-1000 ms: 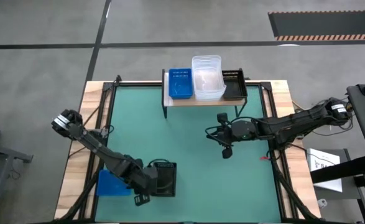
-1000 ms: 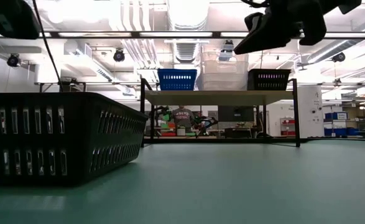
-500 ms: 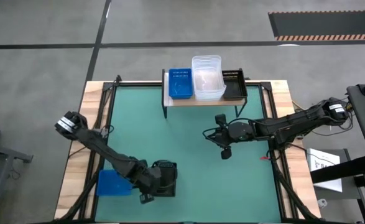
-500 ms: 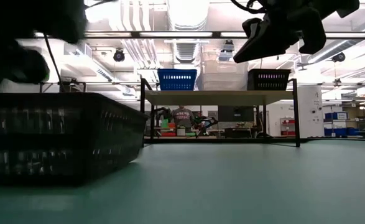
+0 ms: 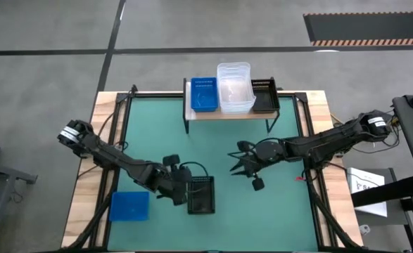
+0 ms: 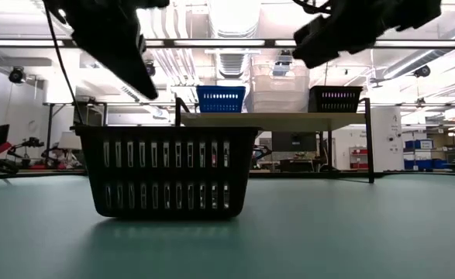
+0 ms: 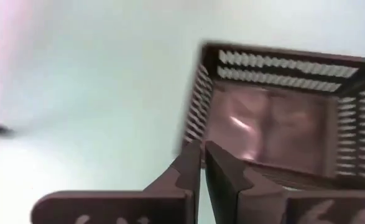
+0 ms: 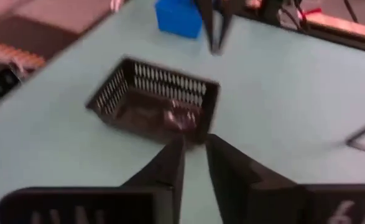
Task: Stack baskets on shelf by color
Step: Stack the black bin on the black bin on the shelf
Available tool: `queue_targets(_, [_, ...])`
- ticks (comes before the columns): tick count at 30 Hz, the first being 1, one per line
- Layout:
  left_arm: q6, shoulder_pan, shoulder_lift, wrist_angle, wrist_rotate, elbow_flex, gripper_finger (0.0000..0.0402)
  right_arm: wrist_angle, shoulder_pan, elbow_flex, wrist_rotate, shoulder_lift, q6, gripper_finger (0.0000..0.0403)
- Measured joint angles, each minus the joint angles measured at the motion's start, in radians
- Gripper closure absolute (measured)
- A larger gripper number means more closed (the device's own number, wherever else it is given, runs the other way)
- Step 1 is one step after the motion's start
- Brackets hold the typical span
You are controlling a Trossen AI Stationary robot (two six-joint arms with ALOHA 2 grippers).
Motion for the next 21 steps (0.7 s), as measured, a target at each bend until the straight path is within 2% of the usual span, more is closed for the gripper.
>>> queue_targets(3, [0.157, -0.001, -0.026, 0.016, -0.096, -0.003, 0.0396, 0.095, 0.046, 0.000, 0.004, 0.055, 0.013, 0.0310])
queue_targets(5, [0.281, -0.006, -0.051, 0.088, -0.203, -0.024, 0.0396, 0.163, 0.082, 0.017, 0.003, 0.101, 0.017, 0.0289])
queue_targets(7, [0.440, -0.013, -0.079, 0.238, -0.303, -0.063, 0.0396, 0.205, 0.117, 0.049, 0.015, 0.141, 0.028, 0.0274])
queue_targets(9, [0.617, -0.015, -0.115, 0.452, -0.345, -0.132, 0.0396, 0.211, 0.149, 0.105, 0.053, 0.185, 0.034, 0.0265])
queue_targets(12, [0.861, -0.013, -0.159, 0.836, -0.292, -0.256, 0.0396, 0.143, 0.191, 0.200, 0.100, 0.271, 0.057, 0.0258])
queue_targets(15, [1.006, -0.015, -0.206, 1.063, -0.201, -0.381, 0.0396, 0.036, 0.220, 0.317, 0.135, 0.360, 0.079, 0.0257])
queue_targets(18, [1.008, -0.024, -0.261, 1.191, -0.152, -0.492, 0.0396, -0.079, 0.232, 0.444, 0.136, 0.450, 0.126, 0.0260])
queue_targets(21, [0.955, -0.031, -0.298, 1.304, -0.147, -0.585, 0.0396, -0.198, 0.237, 0.558, 0.142, 0.540, 0.175, 0.0263])
